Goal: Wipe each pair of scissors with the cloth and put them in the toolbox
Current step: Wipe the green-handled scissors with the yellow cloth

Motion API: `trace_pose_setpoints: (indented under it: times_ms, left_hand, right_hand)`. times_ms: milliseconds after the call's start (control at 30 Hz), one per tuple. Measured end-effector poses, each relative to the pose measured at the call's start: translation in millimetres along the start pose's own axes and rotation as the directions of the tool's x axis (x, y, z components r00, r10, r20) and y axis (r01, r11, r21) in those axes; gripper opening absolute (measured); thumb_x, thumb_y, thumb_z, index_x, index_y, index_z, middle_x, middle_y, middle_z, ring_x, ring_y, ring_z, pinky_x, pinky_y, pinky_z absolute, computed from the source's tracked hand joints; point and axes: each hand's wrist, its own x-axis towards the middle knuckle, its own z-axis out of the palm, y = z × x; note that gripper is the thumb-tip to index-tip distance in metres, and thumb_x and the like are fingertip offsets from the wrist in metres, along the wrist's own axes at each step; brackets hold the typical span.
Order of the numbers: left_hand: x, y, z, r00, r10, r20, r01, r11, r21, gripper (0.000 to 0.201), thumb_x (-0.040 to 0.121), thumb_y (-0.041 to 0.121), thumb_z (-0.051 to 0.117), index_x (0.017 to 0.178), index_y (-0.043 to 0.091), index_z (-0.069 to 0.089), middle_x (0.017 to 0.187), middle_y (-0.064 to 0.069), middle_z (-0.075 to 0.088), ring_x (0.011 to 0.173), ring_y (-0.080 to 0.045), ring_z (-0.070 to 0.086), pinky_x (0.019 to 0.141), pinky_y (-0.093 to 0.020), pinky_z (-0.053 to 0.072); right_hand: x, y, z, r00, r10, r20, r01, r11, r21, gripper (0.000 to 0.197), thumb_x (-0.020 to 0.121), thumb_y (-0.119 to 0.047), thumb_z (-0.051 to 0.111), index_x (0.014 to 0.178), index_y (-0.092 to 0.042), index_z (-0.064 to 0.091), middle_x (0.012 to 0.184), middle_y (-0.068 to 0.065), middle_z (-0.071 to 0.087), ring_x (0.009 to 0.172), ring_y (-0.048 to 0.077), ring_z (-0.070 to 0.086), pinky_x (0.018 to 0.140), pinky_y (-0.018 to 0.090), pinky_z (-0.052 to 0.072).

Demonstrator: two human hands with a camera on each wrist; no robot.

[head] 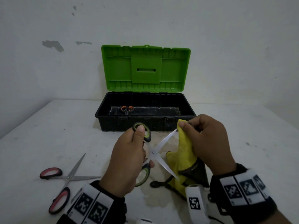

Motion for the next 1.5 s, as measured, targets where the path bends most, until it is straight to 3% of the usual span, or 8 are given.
trace_pose_setpoints:
  times_ms: [300, 500, 667, 800, 1000, 1333, 1433, 1500]
  left_hand:
    - [7.2, -1.1, -3.7, 0.999, 0.033, 0.008, -0.034, 0.999, 0.014, 0.036, 0.098, 0.042, 0.045, 0.086, 0.012, 0.061, 0.049, 0.011, 0.038, 0.041, -0.002, 0.044, 0.065, -0.040, 0.061]
    - [1.7, -2.8, -3.8, 0.972, 0.226, 0.069, -0.234, 0.958, 0.168, 0.053, 0.089, 0.056, 0.030, 0.081, 0.015, 0.063, 0.067, 0.008, 0.051, 0.075, -0.017, 0.064, 0.056, -0.005, 0.044]
    - [5.0, -8.2, -10.7, 0.888, 0.435, 0.148, -0.455, 0.787, 0.416, 0.037, 0.095, 0.048, 0.037, 0.083, 0.020, 0.059, 0.079, 0.000, 0.058, 0.077, -0.014, 0.061, 0.069, -0.029, 0.053]
    - [5.1, -11.8, -9.6, 0.890, 0.435, 0.136, -0.446, 0.770, 0.455, 0.023, 0.095, 0.043, 0.042, 0.086, 0.027, 0.056, 0.082, 0.005, 0.058, 0.075, -0.006, 0.059, 0.066, -0.021, 0.049]
    - [6.1, -6.5, -9.7, 0.852, 0.505, 0.138, -0.509, 0.738, 0.444, 0.027, 0.094, 0.045, 0.043, 0.082, 0.024, 0.056, 0.076, 0.004, 0.056, 0.071, -0.006, 0.056, 0.063, -0.016, 0.046]
    - [3.1, -6.8, -8.7, 0.832, 0.529, 0.164, -0.537, 0.697, 0.475, 0.013, 0.096, 0.026, 0.053, 0.083, 0.023, 0.057, 0.073, 0.007, 0.055, 0.069, -0.004, 0.054, 0.061, -0.014, 0.044]
    - [3.2, -11.7, -3.8, 0.809, 0.577, 0.115, -0.547, 0.666, 0.508, 0.012, 0.095, 0.021, 0.054, 0.083, 0.020, 0.057, 0.074, 0.008, 0.054, 0.072, -0.003, 0.053, 0.065, -0.011, 0.042]
    - [5.5, -15.5, -0.6, 0.793, 0.607, 0.052, -0.535, 0.652, 0.538, 0.011, 0.095, 0.018, 0.055, 0.084, 0.018, 0.055, 0.073, 0.006, 0.052, 0.071, -0.006, 0.051, 0.064, -0.010, 0.041]
  right_hand:
    - [-14.3, -10.2, 1.5, 0.929, 0.196, 0.314, -0.269, 0.940, 0.210, 0.021, 0.092, -0.038, 0.060, 0.080, -0.020, 0.062, 0.071, -0.002, 0.061, 0.064, 0.011, 0.057, 0.057, 0.028, 0.044]
    - [-28.1, -27.7, 17.2, 0.793, 0.326, 0.515, -0.517, 0.807, 0.285, 0.051, 0.090, -0.057, 0.052, 0.075, -0.010, 0.064, 0.074, 0.013, 0.064, 0.073, 0.029, 0.063, 0.079, 0.047, 0.053]
    - [-28.2, -38.9, 15.5, 0.633, 0.379, 0.675, -0.716, 0.619, 0.323, 0.069, 0.076, -0.075, 0.054, 0.086, -0.011, 0.078, 0.084, 0.011, 0.075, 0.084, 0.027, 0.071, 0.090, 0.048, 0.054]
    - [-31.8, -38.8, 15.0, 0.673, 0.327, 0.663, -0.667, 0.657, 0.353, 0.055, 0.064, -0.064, 0.075, 0.063, -0.010, 0.066, 0.061, 0.007, 0.063, 0.060, 0.022, 0.059, 0.071, 0.039, 0.049]
    - [-34.1, -36.6, 10.6, 0.634, 0.268, 0.725, -0.691, 0.618, 0.376, 0.021, 0.074, -0.018, 0.079, 0.077, 0.001, 0.069, 0.067, 0.018, 0.065, 0.054, 0.023, 0.060, 0.059, 0.032, 0.050]
    - [-40.6, -38.3, 18.4, 0.723, 0.220, 0.655, -0.610, 0.649, 0.455, 0.014, 0.078, -0.017, 0.075, 0.083, -0.004, 0.076, 0.073, 0.018, 0.071, 0.059, 0.017, 0.064, 0.065, 0.035, 0.051]
    - [-43.2, -41.7, 22.0, 0.725, 0.216, 0.654, -0.614, 0.631, 0.473, 0.016, 0.086, -0.015, 0.068, 0.087, -0.001, 0.076, 0.089, 0.030, 0.069, 0.078, 0.037, 0.065, 0.079, 0.055, 0.054]
    - [-44.6, -42.7, 22.7, 0.714, 0.221, 0.664, -0.634, 0.606, 0.480, 0.021, 0.089, -0.015, 0.063, 0.090, 0.002, 0.074, 0.094, 0.033, 0.068, 0.085, 0.041, 0.065, 0.085, 0.055, 0.053]
